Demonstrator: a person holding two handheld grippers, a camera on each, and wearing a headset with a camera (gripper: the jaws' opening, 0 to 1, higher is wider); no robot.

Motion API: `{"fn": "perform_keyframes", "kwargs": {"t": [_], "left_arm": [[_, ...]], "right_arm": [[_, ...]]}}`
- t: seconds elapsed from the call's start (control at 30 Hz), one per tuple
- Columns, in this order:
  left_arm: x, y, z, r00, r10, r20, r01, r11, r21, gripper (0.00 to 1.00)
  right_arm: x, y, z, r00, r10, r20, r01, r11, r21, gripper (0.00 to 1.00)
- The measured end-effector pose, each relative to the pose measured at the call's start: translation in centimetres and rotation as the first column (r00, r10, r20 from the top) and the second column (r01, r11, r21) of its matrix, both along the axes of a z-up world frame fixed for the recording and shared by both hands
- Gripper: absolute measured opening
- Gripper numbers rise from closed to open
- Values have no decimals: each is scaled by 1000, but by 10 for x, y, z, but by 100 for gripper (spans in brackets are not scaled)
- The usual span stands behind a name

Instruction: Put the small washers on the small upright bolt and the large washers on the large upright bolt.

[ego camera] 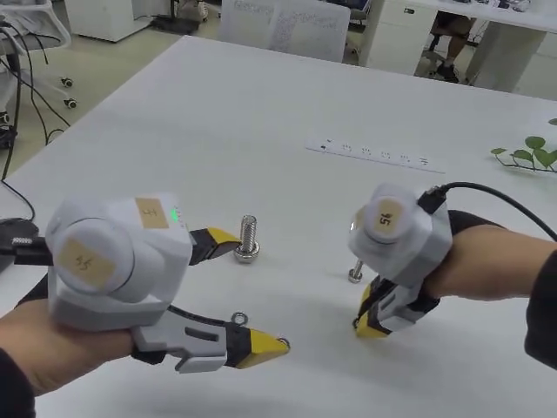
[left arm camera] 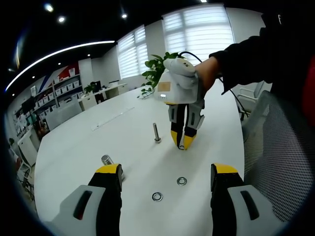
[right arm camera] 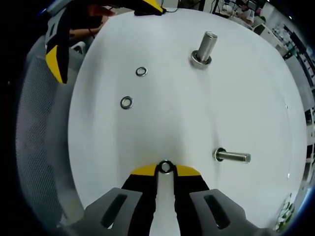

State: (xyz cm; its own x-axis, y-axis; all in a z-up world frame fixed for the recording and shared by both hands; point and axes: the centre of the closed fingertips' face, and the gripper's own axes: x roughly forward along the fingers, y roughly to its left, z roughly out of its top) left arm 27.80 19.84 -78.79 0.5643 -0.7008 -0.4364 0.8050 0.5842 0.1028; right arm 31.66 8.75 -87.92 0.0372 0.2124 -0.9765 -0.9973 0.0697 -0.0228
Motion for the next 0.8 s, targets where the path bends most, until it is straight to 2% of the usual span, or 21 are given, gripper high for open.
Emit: {"fn": "perform_keyframes", "kwargs": {"t": [0.47, 0.8], "left_arm": [[1, 1, 0, 1000, 2, 1, -2, 1000, 2, 73], [2, 2, -1, 1000, 1, -1, -1, 1000, -3, 73]], "right_arm": [[-1, -1, 0, 1000, -3, -7, 3, 1000, -3, 13], [1, -10, 17, 999, -37, -15, 37, 999, 21, 13]]}}
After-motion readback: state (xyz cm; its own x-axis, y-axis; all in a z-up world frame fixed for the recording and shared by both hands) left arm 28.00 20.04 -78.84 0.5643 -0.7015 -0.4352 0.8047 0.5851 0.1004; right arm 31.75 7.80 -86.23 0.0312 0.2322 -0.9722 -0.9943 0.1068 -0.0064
